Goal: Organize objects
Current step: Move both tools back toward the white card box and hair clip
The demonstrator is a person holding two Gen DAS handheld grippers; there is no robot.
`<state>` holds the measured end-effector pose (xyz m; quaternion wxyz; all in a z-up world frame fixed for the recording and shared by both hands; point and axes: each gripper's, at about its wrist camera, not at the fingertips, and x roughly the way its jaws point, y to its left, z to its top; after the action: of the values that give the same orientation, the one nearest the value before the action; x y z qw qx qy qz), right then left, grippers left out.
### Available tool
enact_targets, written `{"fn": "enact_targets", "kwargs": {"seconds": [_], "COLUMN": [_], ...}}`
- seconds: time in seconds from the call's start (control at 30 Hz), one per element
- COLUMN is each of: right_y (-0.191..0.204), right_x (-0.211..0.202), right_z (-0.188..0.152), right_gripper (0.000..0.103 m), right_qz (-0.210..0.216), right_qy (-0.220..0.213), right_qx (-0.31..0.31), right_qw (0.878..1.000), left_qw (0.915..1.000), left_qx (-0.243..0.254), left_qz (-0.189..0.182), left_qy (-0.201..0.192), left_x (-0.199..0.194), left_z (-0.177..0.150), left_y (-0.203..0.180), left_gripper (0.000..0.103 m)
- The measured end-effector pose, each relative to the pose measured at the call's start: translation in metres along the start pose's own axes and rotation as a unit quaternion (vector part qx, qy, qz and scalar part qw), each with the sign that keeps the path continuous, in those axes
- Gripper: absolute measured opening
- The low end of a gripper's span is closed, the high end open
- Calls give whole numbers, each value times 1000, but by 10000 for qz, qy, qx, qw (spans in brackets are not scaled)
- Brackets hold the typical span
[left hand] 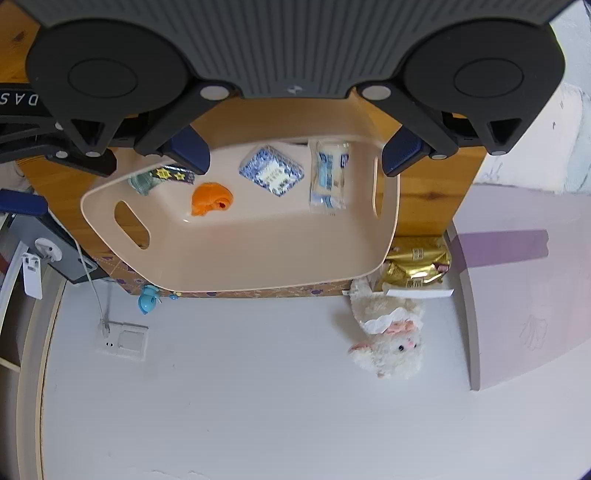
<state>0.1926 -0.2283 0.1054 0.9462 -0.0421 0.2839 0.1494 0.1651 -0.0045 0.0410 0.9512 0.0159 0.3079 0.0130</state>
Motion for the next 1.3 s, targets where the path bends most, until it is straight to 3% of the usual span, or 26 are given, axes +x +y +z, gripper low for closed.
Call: {"fn": "enact_targets", "kwargs": {"seconds": [0.53, 0.87, 1.3], "right_y": [-6, 12, 6], "right_x": [42, 77, 89], "right_z": [-57, -69, -78], "right_gripper": [102, 102, 102], "right_qz": [-76, 2, -226], "right_qy": [962, 1283, 1425], "right_qx": [188, 166, 132], "right_qw": [9952, 9916, 9895], "left_qw": [9977, 9942, 9930], "left_qx": [-187, -251, -379], "left_qz": [159, 152, -20], "left_qy": [633, 1038, 1121], "left_x": [33, 71, 80], "left_z": [-60, -73, -70], "left_y": [4, 1, 3], "left_gripper": [100, 100, 100]}}
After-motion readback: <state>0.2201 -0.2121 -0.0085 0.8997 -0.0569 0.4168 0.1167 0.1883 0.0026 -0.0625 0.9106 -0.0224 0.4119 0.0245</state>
